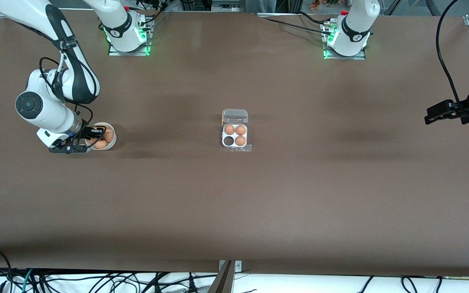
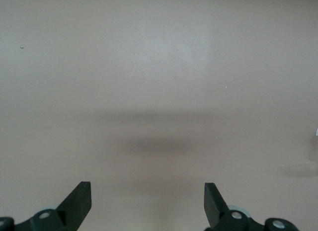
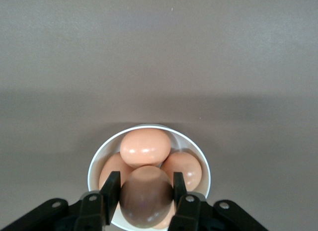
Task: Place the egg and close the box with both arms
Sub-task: 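Carry the egg with the right gripper over the empty box slot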
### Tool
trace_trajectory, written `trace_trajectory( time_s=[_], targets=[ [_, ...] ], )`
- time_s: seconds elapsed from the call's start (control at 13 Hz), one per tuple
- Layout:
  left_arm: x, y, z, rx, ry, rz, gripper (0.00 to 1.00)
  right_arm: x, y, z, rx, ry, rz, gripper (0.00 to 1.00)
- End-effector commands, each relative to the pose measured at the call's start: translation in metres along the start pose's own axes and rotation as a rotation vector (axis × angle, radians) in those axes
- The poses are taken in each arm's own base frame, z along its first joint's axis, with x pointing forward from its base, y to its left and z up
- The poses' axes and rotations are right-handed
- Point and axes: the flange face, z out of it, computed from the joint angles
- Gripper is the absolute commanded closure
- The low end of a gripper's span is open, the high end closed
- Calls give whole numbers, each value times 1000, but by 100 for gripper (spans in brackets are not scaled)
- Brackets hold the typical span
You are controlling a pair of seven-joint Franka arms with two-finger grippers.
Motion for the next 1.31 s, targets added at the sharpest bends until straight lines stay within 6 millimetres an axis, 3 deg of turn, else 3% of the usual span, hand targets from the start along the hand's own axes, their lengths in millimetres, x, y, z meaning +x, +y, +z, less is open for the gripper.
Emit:
trace_trajectory(
  time_s=[0.0, 0.15, 0.31, 0.69, 0.85, 1.08, 1.23],
  targets=[
    [-3, -2, -9, 37, 0, 10, 0, 11, -10, -23, -15, -24, -27, 70],
    [-3, -3, -9, 37, 2, 9, 0, 23, -30, -49, -25, -58, -33, 71],
    [-3, -4, -9, 37, 2, 9, 0, 28, -65, -69, -38, -76, -21, 72],
    [-3, -4, -9, 37, 0, 9, 0, 38, -190, -106, -72, -98, 48, 72],
    [-3, -4, -9, 37, 0, 9, 0, 34, -249, -109, -50, -88, 83, 72],
    [-3, -5, -9, 39, 2, 9, 0, 29, -343, -100, 13, -98, 167, 72],
    [-3, -6, -9, 39, 2, 7, 0, 27, -394, -88, 31, -99, 247, 72]
  ],
)
